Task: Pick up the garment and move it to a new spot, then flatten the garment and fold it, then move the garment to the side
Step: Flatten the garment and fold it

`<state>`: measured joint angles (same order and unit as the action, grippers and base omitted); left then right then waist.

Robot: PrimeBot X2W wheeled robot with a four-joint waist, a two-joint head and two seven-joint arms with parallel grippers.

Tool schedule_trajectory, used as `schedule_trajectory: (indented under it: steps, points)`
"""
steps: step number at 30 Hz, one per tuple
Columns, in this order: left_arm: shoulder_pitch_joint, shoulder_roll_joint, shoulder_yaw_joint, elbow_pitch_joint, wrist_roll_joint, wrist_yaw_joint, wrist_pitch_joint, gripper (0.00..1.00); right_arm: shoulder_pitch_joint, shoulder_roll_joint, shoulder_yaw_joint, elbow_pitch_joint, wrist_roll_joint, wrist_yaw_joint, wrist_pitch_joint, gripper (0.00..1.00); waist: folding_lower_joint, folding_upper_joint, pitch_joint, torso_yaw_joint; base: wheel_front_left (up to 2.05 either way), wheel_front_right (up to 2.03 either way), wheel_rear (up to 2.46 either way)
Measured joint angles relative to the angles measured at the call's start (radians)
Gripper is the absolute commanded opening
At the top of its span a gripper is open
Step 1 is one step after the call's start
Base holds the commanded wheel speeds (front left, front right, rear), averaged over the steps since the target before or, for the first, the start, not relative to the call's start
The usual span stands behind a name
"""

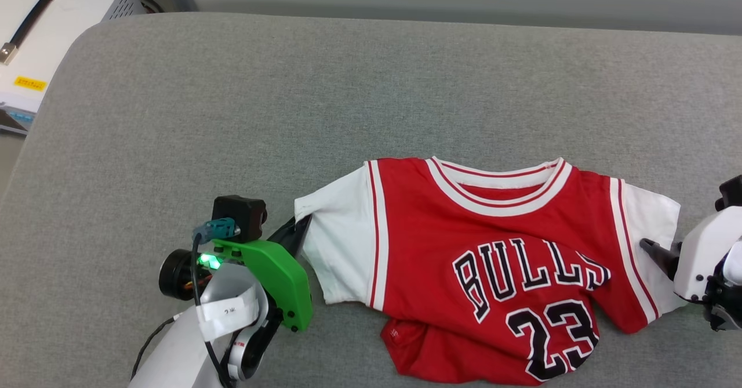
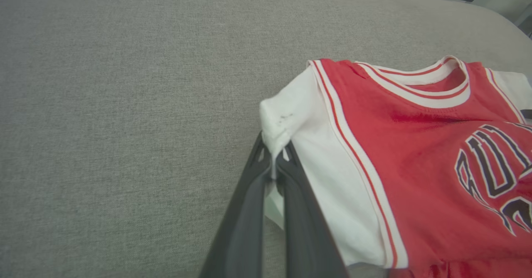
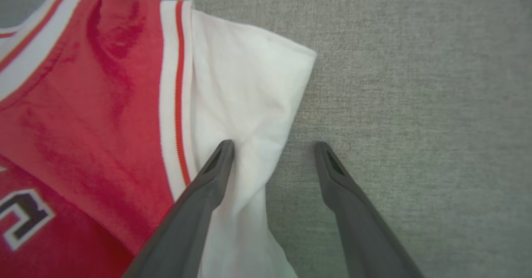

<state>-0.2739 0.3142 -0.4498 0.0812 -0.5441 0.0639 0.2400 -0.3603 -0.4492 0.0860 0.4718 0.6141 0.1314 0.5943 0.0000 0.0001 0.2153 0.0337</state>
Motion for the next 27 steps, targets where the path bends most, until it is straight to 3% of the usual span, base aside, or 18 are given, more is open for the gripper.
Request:
schedule_trajectory:
  steps: [5, 6, 7, 8, 9, 18, 27]
  points:
    - [0.0, 0.0, 0.0, -0.001, -0.003, -0.003, 0.0, 0.0, -0.02, -0.014, 0.054, 0.081, 0.04, -0.001, 0.003, 1.0, 0.0, 0.0, 0.018, 0.019, 0.0, 0.0, 0.0]
    - [0.001, 0.0, 0.0, -0.001, -0.003, -0.003, 0.0, 0.0, -0.027, -0.015, 0.069, 0.089, 0.046, -0.001, 0.01, 0.77, 0.0, -0.0001, 0.02, 0.022, 0.0, 0.0, 0.0]
    - [0.001, 0.001, 0.001, -0.001, -0.004, -0.003, 0.0, 0.0, -0.035, -0.02, 0.082, 0.095, 0.056, -0.001, 0.017, 0.29, 0.0, -0.0001, 0.022, 0.023, 0.0, 0.0, 0.0]
    - [0.001, 0.001, 0.001, -0.002, -0.006, -0.003, 0.0, 0.0, -0.04, -0.023, 0.092, 0.1, 0.063, -0.001, 0.019, 0.19, 0.0, -0.0001, 0.023, 0.023, 0.0, 0.0, 0.0]
    - [0.001, 0.001, 0.002, -0.002, -0.009, -0.003, 0.0, 0.0, -0.046, -0.026, 0.102, 0.105, 0.072, -0.001, 0.019, 0.0, 0.0, 0.0, 0.024, 0.022, 0.0, 0.0, 0.0]
    - [0.011, 0.012, 0.032, -0.003, -0.014, 0.012, -0.047, 0.0, -0.091, -0.041, 0.15, 0.098, 0.106, 0.0, -0.063, 0.0, 0.0, 0.0, -0.015, 0.011, 0.0, 0.0, 0.0]
    - [-0.064, 0.053, 0.124, 0.042, -0.026, 0.019, -0.107, 0.0, -0.183, -0.069, 0.113, -0.005, 0.008, 0.0, -0.134, 0.0, 0.0, 0.0, -0.085, -0.021, 0.0, 0.0, 0.0]
